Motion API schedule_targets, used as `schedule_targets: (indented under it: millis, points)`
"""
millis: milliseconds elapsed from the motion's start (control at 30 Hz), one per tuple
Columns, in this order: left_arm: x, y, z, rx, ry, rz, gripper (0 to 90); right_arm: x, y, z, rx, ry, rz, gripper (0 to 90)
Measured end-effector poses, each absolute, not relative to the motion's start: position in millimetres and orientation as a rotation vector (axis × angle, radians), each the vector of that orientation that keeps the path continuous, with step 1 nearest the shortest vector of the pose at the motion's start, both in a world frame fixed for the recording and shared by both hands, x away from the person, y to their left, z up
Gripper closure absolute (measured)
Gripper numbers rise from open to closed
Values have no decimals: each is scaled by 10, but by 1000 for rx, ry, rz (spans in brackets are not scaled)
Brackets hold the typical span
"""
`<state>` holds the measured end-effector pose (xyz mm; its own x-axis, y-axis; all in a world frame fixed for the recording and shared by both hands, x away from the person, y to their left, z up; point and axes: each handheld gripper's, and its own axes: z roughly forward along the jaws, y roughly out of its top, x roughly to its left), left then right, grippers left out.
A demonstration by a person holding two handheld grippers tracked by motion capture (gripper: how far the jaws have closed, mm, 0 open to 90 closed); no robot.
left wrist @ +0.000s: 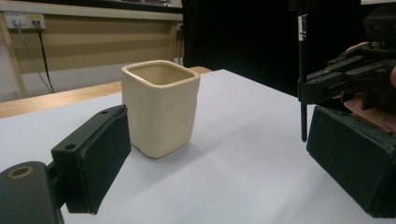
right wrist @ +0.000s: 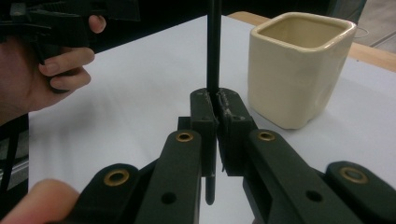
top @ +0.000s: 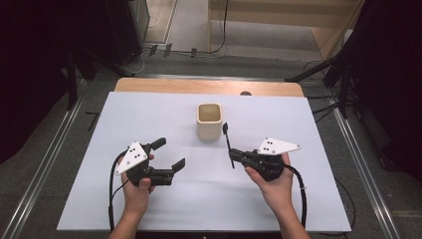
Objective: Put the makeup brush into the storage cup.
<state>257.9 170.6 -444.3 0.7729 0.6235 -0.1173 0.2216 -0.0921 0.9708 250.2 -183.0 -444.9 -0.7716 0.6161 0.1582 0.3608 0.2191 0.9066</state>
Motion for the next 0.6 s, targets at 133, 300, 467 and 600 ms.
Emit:
schedule_targets:
  millis: [133, 300, 467, 600]
  points:
    - [2577, 1671, -4437, 1671, 710, 409, 145, 2483, -1767, -4465, 932, 2240, 1579, 877]
    - [2563, 1609, -4426, 1670, 715, 393, 177, 2452, -1695, -4472, 917, 2229, 1599, 877]
    - [2544, 1527, -4399, 1676, 711, 349, 239, 2426, -1615, -4488, 905, 2223, 1620, 876]
    - [2535, 1455, -4409, 1693, 694, 304, 272, 2417, -1539, -4517, 911, 2223, 1624, 876]
